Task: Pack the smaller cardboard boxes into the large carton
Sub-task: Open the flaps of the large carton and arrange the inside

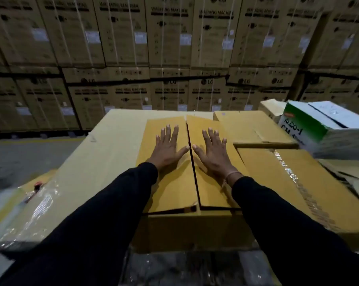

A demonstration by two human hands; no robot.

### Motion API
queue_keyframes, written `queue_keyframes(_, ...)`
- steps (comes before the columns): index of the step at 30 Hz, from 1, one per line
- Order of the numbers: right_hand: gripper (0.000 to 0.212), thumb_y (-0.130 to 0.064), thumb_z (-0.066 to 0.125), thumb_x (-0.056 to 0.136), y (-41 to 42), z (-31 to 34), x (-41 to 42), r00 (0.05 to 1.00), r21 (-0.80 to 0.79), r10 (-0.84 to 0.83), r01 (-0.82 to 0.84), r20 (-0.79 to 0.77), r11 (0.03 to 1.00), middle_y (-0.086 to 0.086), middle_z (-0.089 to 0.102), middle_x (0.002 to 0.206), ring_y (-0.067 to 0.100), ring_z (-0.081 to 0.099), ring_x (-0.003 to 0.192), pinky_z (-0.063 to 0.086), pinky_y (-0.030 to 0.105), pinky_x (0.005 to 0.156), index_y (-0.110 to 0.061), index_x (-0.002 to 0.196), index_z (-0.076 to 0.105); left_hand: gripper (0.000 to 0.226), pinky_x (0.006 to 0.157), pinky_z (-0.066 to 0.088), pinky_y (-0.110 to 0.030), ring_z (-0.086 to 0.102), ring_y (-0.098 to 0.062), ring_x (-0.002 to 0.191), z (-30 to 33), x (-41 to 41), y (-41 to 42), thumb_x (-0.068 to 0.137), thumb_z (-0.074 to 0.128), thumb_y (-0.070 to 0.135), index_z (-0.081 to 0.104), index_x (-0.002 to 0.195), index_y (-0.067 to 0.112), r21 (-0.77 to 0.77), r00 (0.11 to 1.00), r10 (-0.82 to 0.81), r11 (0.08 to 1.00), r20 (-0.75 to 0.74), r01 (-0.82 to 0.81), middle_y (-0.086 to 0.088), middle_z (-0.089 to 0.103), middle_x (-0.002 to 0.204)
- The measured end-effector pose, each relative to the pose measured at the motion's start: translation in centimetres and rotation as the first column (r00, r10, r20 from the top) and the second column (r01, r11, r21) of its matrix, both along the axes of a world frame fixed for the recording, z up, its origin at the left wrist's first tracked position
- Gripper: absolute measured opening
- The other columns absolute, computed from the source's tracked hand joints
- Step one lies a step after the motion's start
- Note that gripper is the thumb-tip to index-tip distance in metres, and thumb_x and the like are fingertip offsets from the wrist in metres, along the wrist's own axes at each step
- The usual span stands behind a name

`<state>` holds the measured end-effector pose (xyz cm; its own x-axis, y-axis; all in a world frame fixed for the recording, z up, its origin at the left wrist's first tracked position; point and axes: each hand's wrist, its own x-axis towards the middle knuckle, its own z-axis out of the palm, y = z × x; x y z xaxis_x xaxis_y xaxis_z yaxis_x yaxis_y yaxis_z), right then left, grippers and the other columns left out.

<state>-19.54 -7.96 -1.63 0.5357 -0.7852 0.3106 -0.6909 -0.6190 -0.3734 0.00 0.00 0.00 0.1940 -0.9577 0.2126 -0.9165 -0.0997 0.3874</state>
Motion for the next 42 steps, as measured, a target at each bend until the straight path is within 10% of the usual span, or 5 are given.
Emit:
queue_keyframes(8,0.079,-0.067,0.024,0.105,0.7,-3.9,-0.7,0.988,0.176,-0.101,0.079,0.119,0.981,0.004,0.003,0.176,0.022,-0.006,0.161,-0.009,0.05,0.128,-0.022,0.168,0.011,0.112,0.12,-0.015,-0.061,-0.029,-0.036,0.151,-2.3,-2.1,-1.4,0.085,0.052,0.075,-0.021,0.16,0.033,0.226,0.997,-0.047,0.974,0.054,0.034,-0.011,-0.033,0.165)
queue_keyframes(20,0.079,-0.072,0.02,0.103,1.0,-5.1,0.0,0.997,0.091,-0.059,0.062,-0.042,0.994,0.0,-0.002,0.176,0.019,-0.009,0.161,-0.009,0.049,0.128,-0.027,0.168,0.009,0.051,0.124,-0.009,-0.058,-0.02,-0.038,0.154,7.1,-1.5,-0.6,0.108,0.039,0.023,0.035,0.159,0.023,0.384,0.922,-0.338,0.889,0.188,0.248,-0.013,-0.001,0.171)
queue_keyframes(29,0.09,-0.081,0.024,0.097,1.0,-4.7,0.4,0.974,0.035,-0.048,0.057,-0.219,0.998,0.0,-0.013,0.175,0.02,-0.017,0.16,-0.009,0.053,0.128,-0.03,0.168,0.001,0.075,0.118,0.036,-0.053,0.027,-0.032,0.152,17.9,5.0,3.2,0.096,0.048,-0.007,0.037,0.155,0.037,0.556,0.902,-0.308,0.826,0.301,0.096,-0.003,0.027,0.166)
queue_keyframes(39,0.088,-0.065,0.042,0.102,1.4,-3.2,3.1,0.945,0.108,-0.093,0.132,-0.313,0.985,0.007,-0.014,0.174,0.034,-0.015,0.16,-0.008,0.06,0.126,-0.024,0.168,0.001,0.027,0.096,0.054,-0.05,0.067,-0.031,0.114,16.1,10.8,8.4,0.092,0.073,0.023,0.073,0.117,0.014,0.554,0.941,-0.09,0.825,0.326,-0.113,-0.012,0.075,0.102)
queue_keyframes(42,0.084,-0.046,0.054,0.103,1.9,-2.0,5.1,0.948,0.144,-0.079,0.128,-0.307,0.981,0.011,-0.009,0.175,0.038,-0.012,0.159,-0.004,0.06,0.127,-0.019,0.168,0.008,0.046,0.093,0.057,-0.042,0.067,-0.027,0.118,15.1,12.0,8.7,0.092,0.075,0.033,0.064,0.133,0.016,0.726,0.974,-0.176,0.687,0.14,0.02,-0.013,0.064,0.138)
